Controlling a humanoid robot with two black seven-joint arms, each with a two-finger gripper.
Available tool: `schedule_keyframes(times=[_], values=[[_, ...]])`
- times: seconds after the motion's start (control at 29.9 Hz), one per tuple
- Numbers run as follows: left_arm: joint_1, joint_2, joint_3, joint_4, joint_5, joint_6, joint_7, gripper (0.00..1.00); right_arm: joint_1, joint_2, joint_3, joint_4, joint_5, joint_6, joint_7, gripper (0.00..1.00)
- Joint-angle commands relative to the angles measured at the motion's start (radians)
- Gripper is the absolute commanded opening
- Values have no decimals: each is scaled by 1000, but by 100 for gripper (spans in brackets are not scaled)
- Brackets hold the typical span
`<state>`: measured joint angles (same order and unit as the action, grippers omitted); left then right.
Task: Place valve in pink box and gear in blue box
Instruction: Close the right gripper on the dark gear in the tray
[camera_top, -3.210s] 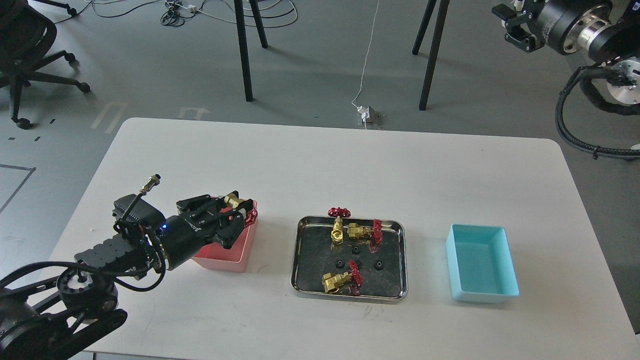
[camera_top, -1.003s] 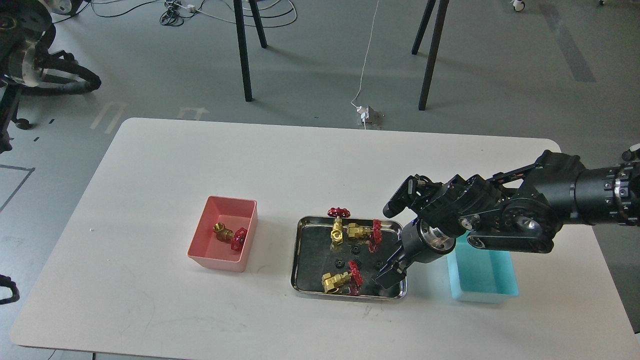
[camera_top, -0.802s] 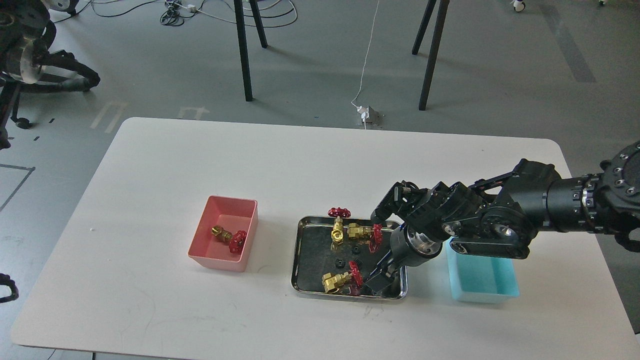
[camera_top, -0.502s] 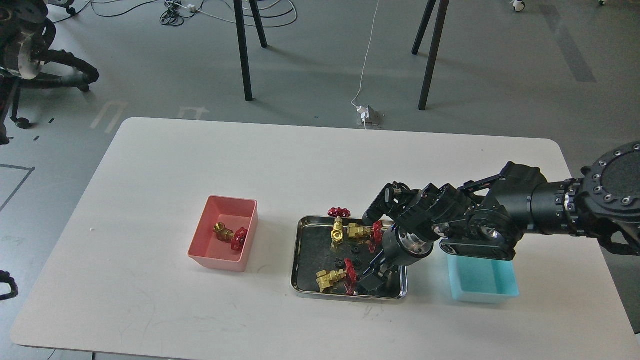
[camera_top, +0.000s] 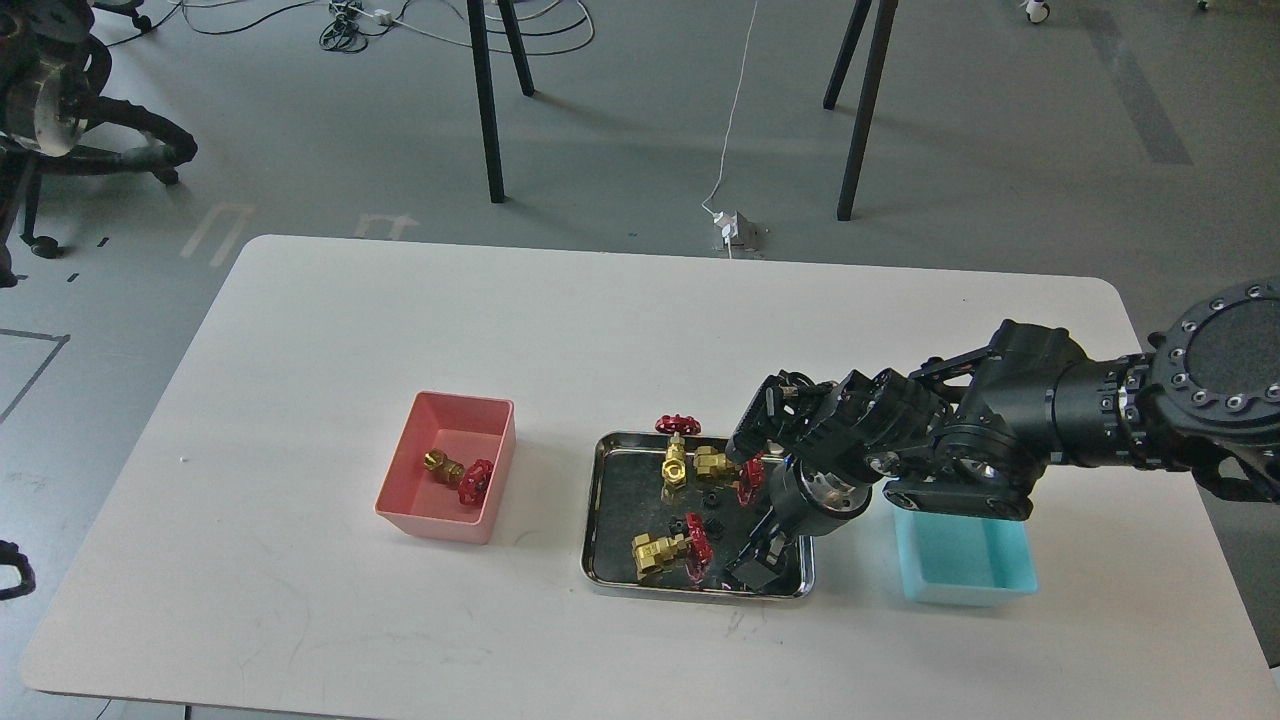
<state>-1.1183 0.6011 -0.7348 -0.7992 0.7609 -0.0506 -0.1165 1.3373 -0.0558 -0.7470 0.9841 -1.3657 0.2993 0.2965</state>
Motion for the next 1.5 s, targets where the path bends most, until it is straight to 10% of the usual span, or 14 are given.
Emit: schedule_keyframes(times=[0.0,1.47], values=[[0,0,0,2,0,0,-2,97,-4,20,0,-25,-1,-2,1,82],[-5,5,-1,2,0,0,-2,97,22,36,-40,-19,-26,7,-8,38]])
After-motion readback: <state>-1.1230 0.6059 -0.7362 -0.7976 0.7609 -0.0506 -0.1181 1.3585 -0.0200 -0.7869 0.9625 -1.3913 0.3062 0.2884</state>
